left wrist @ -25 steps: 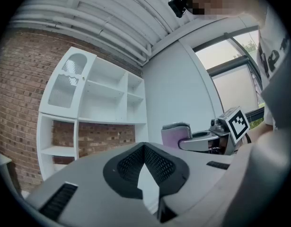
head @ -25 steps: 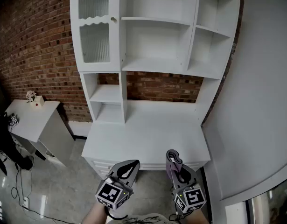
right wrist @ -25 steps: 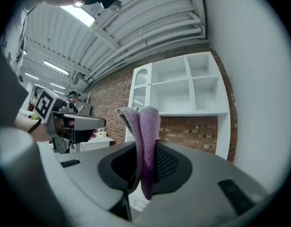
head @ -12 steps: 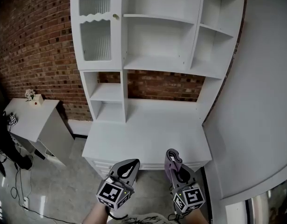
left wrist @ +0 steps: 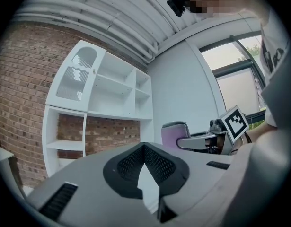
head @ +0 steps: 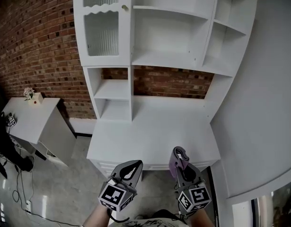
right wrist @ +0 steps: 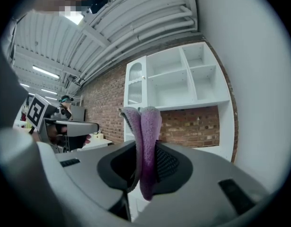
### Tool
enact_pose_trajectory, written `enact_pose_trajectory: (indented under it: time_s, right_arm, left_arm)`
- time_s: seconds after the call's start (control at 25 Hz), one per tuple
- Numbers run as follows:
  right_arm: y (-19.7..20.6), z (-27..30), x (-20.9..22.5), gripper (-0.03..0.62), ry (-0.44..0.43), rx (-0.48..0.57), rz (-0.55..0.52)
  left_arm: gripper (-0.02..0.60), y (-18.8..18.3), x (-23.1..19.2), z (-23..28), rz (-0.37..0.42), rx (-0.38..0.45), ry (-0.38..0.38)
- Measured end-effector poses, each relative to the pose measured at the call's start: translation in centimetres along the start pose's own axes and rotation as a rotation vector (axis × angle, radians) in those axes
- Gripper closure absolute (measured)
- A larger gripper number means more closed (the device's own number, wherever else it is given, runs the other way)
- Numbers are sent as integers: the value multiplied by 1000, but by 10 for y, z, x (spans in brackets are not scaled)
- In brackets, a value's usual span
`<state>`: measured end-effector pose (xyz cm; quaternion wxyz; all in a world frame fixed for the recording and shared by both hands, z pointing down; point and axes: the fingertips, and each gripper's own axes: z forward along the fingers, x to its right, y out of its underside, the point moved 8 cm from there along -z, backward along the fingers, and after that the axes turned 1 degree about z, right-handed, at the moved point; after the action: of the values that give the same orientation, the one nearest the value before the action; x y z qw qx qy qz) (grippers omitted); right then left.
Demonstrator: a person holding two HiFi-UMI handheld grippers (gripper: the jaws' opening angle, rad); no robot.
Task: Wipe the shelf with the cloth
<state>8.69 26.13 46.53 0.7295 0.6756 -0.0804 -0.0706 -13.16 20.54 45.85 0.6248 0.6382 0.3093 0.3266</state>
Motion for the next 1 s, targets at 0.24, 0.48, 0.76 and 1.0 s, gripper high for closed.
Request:
enact_pose_trajectory:
  time_s: [0.24,0.48,0.76,1.0]
  right_arm:
    - [7,35,10,519,-7,-3,-37]
    - [3,92,57,519,-51,35,-26]
    - [-38,170,144,519,-98,93,-49]
    - [-50,230,203,519,-146,84,-52]
  left_arm:
    - [577,8,-25,26,8,-3,-19]
    - [577,9,-51,84,-8,6,-45]
    - [577,-14,-80,185,22,14,-107]
    - [577,-21,-113,250,17,25,-183]
